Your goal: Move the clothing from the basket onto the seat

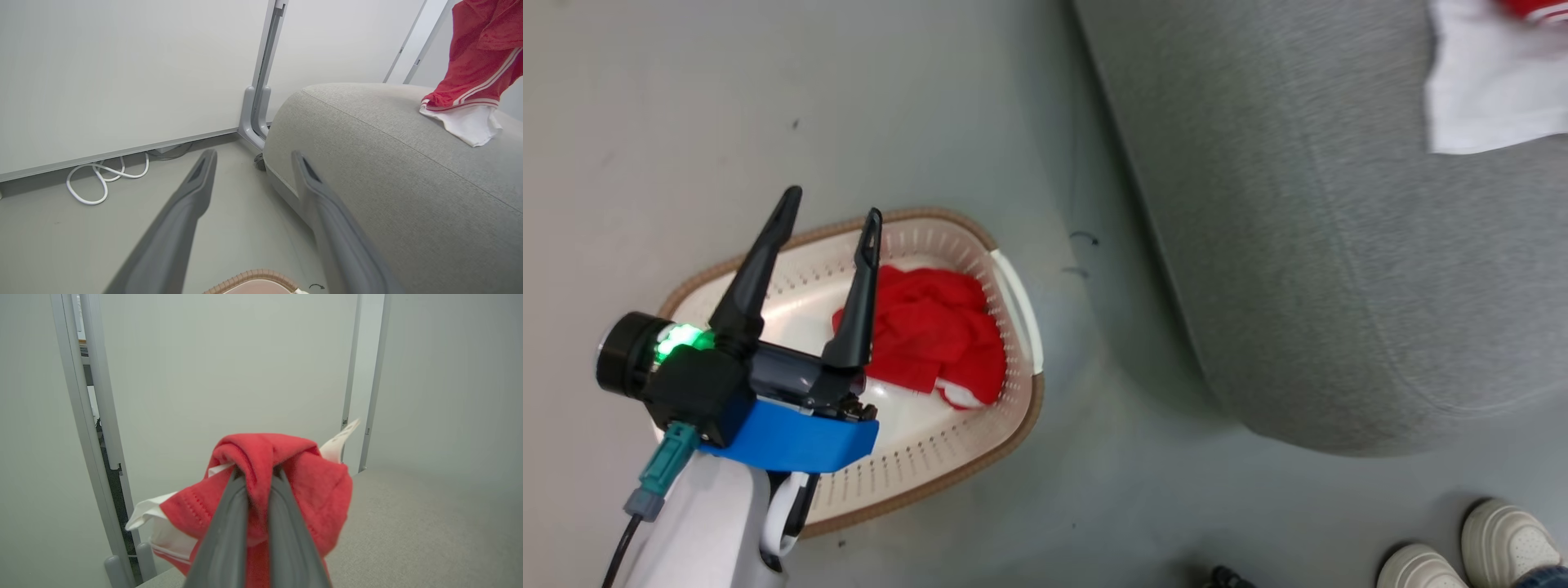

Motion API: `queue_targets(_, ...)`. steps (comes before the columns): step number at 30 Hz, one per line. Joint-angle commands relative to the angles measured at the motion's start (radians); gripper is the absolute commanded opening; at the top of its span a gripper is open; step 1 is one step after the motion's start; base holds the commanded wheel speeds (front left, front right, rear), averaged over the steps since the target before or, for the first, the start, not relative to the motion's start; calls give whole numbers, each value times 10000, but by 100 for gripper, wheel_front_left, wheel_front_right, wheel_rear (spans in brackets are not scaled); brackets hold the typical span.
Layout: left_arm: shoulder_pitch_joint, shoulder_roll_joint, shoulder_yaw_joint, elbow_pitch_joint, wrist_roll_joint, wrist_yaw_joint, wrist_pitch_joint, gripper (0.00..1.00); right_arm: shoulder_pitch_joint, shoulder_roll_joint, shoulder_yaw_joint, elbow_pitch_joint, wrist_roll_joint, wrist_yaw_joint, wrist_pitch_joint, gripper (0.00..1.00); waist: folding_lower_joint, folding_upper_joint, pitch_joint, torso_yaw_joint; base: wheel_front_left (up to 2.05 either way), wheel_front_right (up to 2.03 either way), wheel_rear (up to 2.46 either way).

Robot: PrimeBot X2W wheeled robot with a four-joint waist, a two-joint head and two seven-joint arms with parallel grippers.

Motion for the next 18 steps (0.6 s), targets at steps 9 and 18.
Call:
queue_targets(9, -584, 130, -168, -460, 145, 28, -30, 100, 486, 275, -1353, 1950, -967, 5, -340, 0, -2, 0, 1488, 1033, 0, 0, 0)
queue_targets(18, -405, -72, -207, -159, -9, 24, -48, 100, 895, 196, -1757, 3592, -1878, 5, -1083, 100, -2, 0, 934, 1360, 0, 0, 0)
